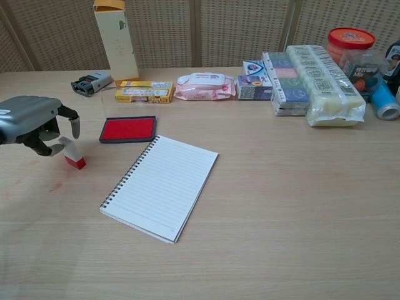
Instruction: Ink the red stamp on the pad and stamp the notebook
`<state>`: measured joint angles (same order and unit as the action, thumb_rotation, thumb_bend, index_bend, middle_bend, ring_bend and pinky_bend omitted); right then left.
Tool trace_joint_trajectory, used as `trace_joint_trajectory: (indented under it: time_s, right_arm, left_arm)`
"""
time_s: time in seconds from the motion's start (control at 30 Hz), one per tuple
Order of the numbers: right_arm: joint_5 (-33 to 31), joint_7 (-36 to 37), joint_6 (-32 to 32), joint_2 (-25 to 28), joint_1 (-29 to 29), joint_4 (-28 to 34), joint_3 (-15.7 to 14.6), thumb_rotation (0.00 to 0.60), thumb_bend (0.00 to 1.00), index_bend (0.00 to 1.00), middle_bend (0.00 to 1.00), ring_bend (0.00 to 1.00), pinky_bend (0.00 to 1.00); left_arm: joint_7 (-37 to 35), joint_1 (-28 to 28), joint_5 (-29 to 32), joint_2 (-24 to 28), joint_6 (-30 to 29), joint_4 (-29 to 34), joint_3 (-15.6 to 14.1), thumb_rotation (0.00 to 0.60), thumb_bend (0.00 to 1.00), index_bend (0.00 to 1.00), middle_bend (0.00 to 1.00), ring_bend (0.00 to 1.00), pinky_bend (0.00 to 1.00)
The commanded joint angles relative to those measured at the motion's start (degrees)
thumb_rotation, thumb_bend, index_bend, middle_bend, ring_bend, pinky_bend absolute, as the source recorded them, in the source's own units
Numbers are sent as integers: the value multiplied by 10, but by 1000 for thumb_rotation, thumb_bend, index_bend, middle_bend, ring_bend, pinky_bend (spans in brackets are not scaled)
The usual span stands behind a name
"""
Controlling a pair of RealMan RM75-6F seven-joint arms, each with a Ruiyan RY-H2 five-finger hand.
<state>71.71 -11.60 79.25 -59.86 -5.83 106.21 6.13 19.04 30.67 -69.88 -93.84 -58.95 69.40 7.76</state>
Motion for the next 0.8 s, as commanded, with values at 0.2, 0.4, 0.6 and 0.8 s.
trace_joint_trajectory:
  time_s: [0.2, 0.4, 0.6, 0.8]
  right_arm:
    - [-2, 0, -4, 1, -2, 1, -1, 600, 67, 0, 0, 0, 0]
    - [-4, 3, -4, 2, -2, 2, -1, 600, 66, 0, 0, 0, 0]
    - [-5, 5, -5, 3, -2, 3, -1, 600, 67, 0, 0, 0, 0]
    - [-5, 7, -5, 5, -2, 6, -2, 600, 68, 0, 0, 0, 0]
  left_arm:
    - [1, 0, 5, -1, 1, -7, -3, 600, 379, 462, 1000, 1000, 1000]
    - [-2, 1, 4, -3, 2, -10, -4, 600, 390, 491, 1000, 1000, 1000]
    - [-4, 3, 2, -6, 3, -11, -7, 600, 397, 560, 1000, 1000, 1000]
    - [1, 2, 0, -5, -5, -8, -7, 600, 408, 617, 1000, 1000, 1000]
